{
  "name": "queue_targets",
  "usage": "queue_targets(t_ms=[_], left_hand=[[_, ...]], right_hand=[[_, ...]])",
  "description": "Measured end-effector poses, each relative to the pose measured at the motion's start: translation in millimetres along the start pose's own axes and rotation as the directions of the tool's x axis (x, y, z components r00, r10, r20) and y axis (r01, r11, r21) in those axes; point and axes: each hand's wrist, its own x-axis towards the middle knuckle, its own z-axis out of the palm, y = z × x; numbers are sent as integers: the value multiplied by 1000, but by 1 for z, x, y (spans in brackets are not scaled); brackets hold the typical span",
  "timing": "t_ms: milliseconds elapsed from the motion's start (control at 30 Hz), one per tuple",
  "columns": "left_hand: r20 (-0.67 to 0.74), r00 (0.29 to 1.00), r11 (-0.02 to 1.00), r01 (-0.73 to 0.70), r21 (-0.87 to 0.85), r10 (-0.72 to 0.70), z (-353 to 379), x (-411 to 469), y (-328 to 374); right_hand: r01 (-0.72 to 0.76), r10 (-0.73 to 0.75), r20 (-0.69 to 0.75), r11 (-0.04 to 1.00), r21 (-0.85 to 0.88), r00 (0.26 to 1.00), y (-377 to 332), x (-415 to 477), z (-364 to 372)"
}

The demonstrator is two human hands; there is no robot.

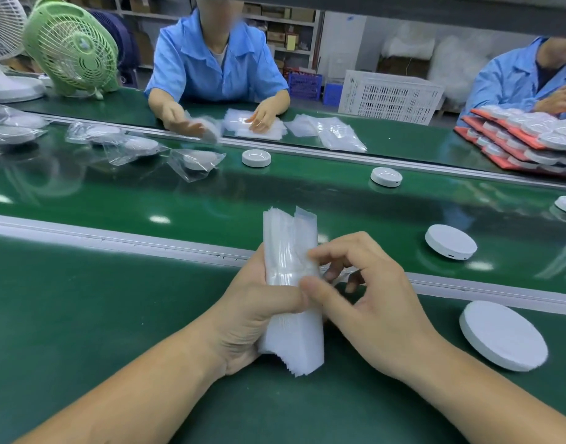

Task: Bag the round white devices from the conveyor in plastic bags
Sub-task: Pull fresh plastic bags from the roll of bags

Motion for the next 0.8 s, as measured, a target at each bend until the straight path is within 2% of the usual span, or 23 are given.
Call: queue_targets(t_ms=[33, 167, 233, 300, 467, 667, 800], left_hand=[[12, 1000, 1000, -5, -9, 5, 0, -1, 0], [21, 1000, 1000, 4, -16, -4, -2, 0, -2], [17, 1000, 1000, 5, 0, -5, -2, 1, -3], [17, 1000, 1000, 3, 16, -3, -1, 1, -3], [14, 1000, 999, 10, 36, -10, -2, 1, -4], [23, 1000, 999, -8, 51, 7, -2, 3, -5], [20, 1000, 999, -20, 47, 19, -3, 3, -6]], right_hand=[[25, -25, -11, 999, -26, 1000, 1, -1, 0], [31, -26, -65, 996, 78, 998, 5, 0, 0], [50, -50, -83, 999, -2, 995, 8, 0, 1], [85, -100, -96, 985, -152, 990, 9, -1, 0], [156, -207, -70, 884, -441, 976, 5, -1, -2], [218, -280, -25, 798, -562, 960, 2, 0, -7], [202, -260, -10, 773, -602, 966, -2, 3, -12]])
